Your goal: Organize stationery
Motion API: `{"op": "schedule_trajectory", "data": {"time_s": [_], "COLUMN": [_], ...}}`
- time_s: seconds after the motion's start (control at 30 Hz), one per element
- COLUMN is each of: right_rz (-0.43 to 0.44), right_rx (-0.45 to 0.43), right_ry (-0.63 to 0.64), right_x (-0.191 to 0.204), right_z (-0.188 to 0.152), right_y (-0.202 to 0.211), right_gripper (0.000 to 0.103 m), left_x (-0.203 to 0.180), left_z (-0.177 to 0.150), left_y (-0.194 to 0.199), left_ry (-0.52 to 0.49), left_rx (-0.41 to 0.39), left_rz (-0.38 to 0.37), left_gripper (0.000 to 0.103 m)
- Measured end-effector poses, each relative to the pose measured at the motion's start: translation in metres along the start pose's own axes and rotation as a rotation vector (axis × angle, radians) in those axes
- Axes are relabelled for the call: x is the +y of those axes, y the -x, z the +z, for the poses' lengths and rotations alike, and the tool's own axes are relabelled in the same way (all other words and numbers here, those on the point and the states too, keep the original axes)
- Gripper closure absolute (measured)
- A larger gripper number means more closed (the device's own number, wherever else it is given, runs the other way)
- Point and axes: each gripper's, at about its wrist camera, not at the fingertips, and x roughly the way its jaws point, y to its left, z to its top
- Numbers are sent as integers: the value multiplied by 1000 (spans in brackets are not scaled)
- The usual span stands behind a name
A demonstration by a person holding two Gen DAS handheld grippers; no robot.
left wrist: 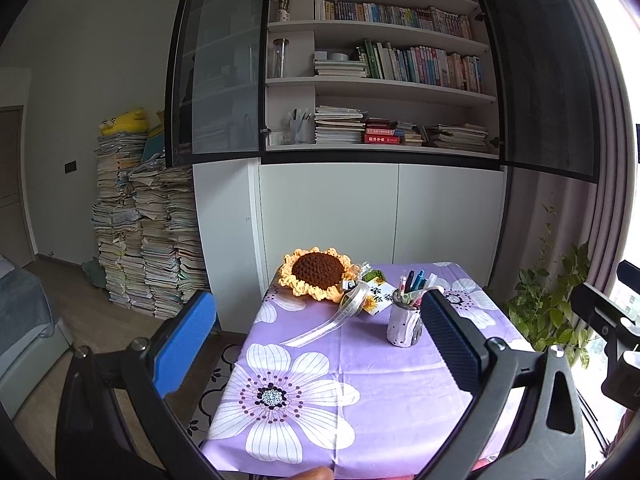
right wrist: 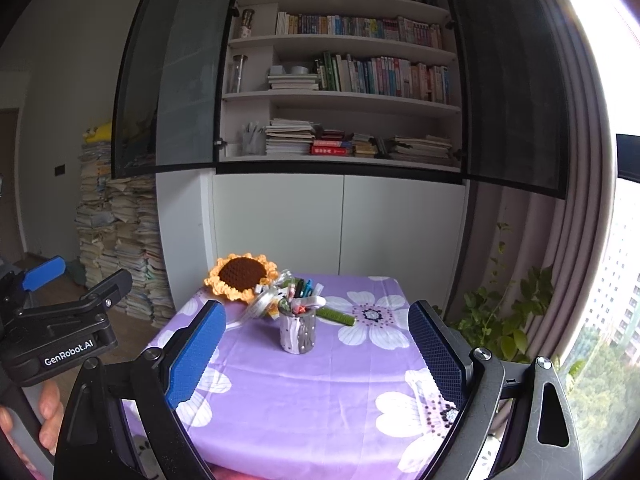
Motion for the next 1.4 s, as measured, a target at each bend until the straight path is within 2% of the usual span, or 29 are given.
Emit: {"op": "schedule_trajectory", "data": {"time_s": [0.2,0.43,0.63,1.4], "right_rz": [-43,-56,-48,-51], "right_rx": [-23,-27,-48,-41], "right_ry": [-46,-74,-81,-88], "right_x": [-12,-18,-20,-21], "right_z": [6,9,9,5], "right_y": [2,-1,2,2], "right_gripper": [10,10,10,10], "left_x": [-9,-28,-33,-35], "left_z": [2,4,6,3], "left_y": [14,26,24,23], "left_ry": [-22,-80,-82,-94], "left_rx": [-21,-61,-53,-43], "left_rz": [-41,-79,-106,-105], "left_gripper": [1,1,1,1]}}
